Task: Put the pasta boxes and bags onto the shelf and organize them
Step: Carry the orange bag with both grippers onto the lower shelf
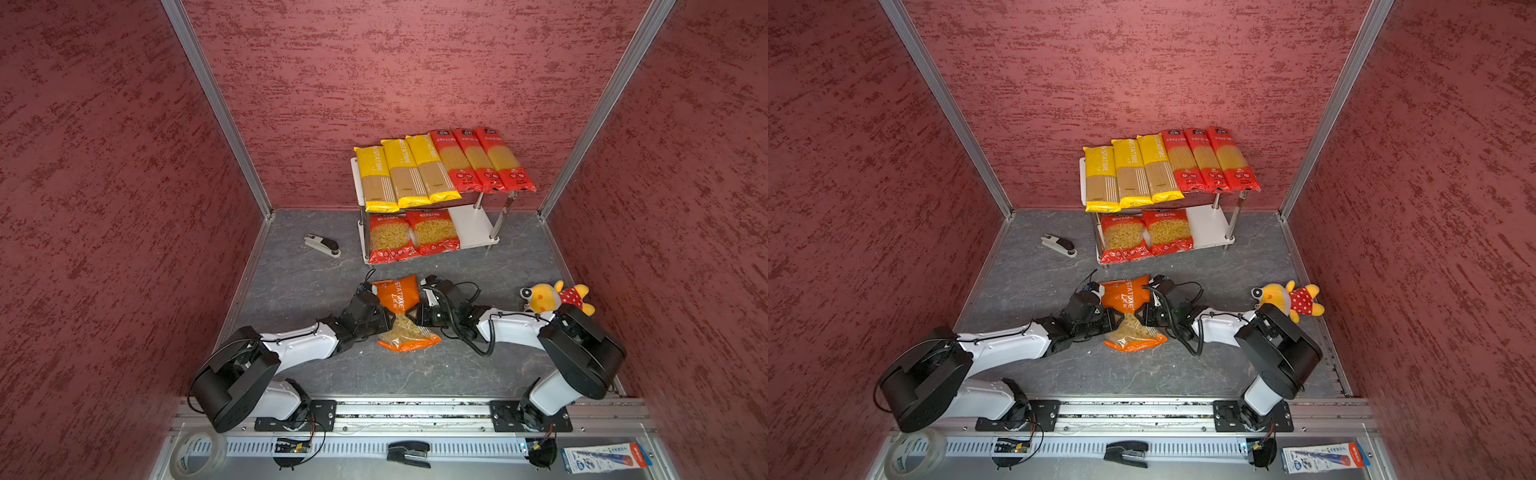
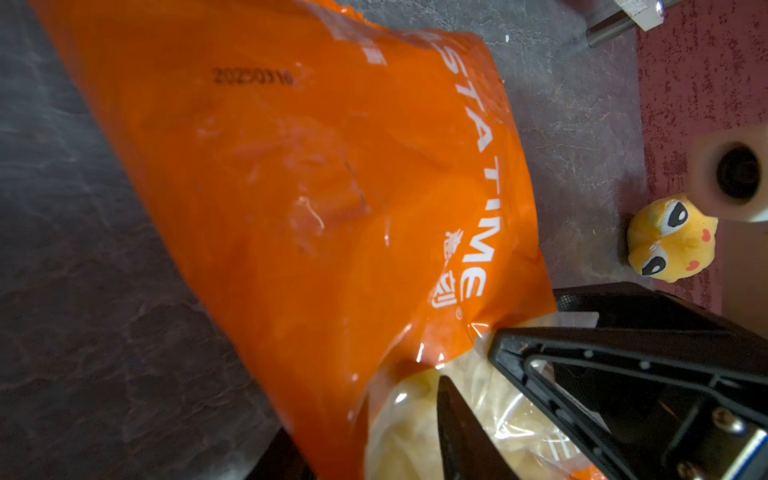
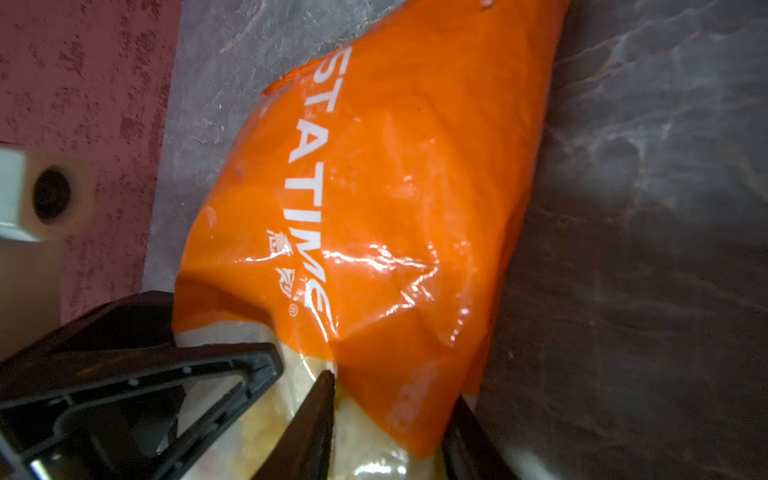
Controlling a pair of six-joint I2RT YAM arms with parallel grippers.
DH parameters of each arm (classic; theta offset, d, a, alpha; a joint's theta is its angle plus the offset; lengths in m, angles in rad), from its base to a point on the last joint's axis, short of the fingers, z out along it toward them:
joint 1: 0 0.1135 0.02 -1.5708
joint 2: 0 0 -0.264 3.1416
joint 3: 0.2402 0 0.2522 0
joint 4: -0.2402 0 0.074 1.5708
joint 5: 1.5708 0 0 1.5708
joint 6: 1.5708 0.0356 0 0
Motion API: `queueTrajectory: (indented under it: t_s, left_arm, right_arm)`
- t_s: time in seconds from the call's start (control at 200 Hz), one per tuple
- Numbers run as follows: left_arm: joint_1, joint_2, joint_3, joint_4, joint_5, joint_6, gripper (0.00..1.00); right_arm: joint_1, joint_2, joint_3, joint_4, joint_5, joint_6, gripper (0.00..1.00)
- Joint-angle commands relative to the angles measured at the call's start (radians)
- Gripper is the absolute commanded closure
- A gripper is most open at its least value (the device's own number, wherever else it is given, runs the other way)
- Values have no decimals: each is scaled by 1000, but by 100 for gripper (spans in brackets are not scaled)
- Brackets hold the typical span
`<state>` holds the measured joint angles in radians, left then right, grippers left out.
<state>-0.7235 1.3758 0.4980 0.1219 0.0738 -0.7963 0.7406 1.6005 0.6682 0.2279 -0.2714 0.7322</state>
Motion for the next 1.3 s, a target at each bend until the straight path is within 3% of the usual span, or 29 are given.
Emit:
queueTrajectory:
  t_s: [0.0,0.2,0.376,0.812,1.037,1.298]
  left_arm:
    - [-18,-5,33,102,52,3,56]
    - [-57,-33,90,44,18,33,59]
    - [-118,-38,139,13,-27,54,78]
    - [-269,8,330,55,-111,139,98]
    - [-261,162,547,100,-100,276,100]
    - [-200,444,840,145,-59,315,100]
  right_arm:
    - [-3,-44,-10,91,-77,-7,76]
    - [-28,-113,-52,97,-87,-23,92]
    - [-61,-216,-62,36,-99,-91,100]
    - [-200,-525,-1,-354,-135,-366,100]
    - [-334,-625,61,-393,-17,-477,100]
    - [-498,-482,143,-177,85,-538,100]
